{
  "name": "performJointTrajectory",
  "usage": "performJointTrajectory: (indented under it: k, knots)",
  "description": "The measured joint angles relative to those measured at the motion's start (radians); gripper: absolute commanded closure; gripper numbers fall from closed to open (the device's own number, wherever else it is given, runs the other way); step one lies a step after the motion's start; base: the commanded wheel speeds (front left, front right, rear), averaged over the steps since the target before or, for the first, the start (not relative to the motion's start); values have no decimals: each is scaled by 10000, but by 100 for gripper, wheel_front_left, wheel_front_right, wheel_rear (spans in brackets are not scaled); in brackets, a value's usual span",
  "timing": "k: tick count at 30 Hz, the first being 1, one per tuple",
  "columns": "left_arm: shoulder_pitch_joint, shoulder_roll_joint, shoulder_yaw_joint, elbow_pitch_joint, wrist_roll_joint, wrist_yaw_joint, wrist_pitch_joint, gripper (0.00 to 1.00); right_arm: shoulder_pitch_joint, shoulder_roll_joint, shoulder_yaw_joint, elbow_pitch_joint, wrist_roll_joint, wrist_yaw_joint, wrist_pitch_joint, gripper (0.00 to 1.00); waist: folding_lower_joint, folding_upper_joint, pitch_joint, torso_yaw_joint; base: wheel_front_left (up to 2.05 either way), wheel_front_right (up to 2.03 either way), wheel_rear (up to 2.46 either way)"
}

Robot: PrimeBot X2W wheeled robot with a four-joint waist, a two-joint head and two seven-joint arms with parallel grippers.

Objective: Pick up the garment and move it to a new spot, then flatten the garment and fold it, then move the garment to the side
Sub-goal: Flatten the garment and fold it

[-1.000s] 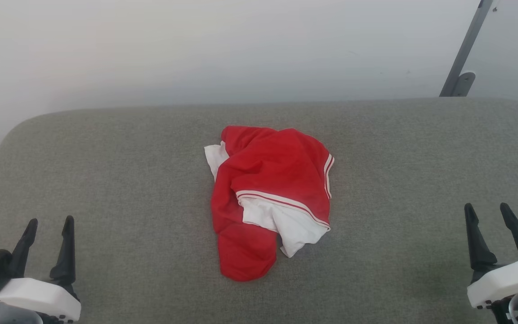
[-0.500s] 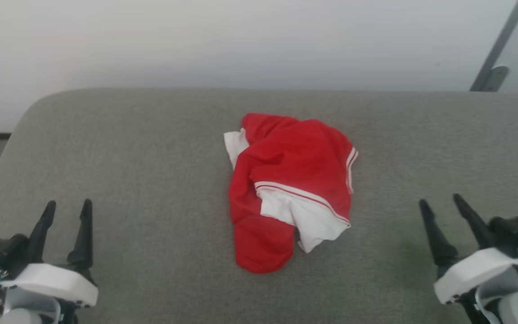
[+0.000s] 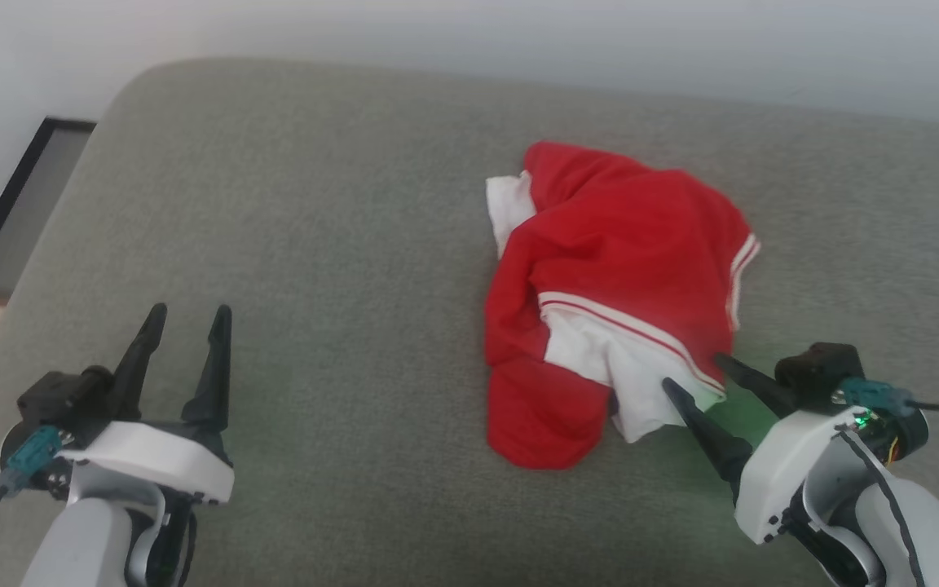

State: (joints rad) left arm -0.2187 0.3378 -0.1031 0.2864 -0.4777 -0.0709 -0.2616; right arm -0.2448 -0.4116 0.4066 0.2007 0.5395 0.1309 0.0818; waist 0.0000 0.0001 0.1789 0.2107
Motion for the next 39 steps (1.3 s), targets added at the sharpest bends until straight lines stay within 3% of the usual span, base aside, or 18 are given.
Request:
performJointTrajectory:
  k: [5, 11, 12, 13, 25, 33, 39]
  knots:
    - [-298, -274, 17, 132, 121, -130, 2, 0, -509, -437, 750, 171, 205, 0, 1030, 0, 0, -1, 419, 395, 0, 0, 0]
    - [-430, -537, 96, 366, 336, -299, 2, 0, -1143, -550, 1183, 779, -418, 2, 1912, 1, 0, 0, 630, 721, 0, 0, 0]
    - [-454, -585, 109, 391, 364, -309, 0, 0, -1215, -539, 1214, 874, -546, 2, 1948, 59, 0, 0, 634, 743, 0, 0, 0]
    - [-471, -606, 130, 422, 393, -322, 2, 0, -1275, -512, 1258, 941, -629, 2, 1958, 100, 0, 0, 625, 752, 0, 0, 0]
    - [-419, -604, 675, 514, 602, -483, 2, 0, -1140, -761, 702, 439, -552, 2, 2192, 100, 0, 0, 291, 224, 0, 0, 0]
    - [-323, -351, 901, 412, 646, -527, 0, 0, -694, -1609, -963, -284, -393, 2, 2531, 100, -1, 0, 114, -651, 0, 0, 0]
    - [-500, -299, 830, 410, 644, -545, 0, 0, -531, -2082, -2251, -50, -399, 2, 2669, 100, 0, 0, 178, -1233, 0, 0, 0]
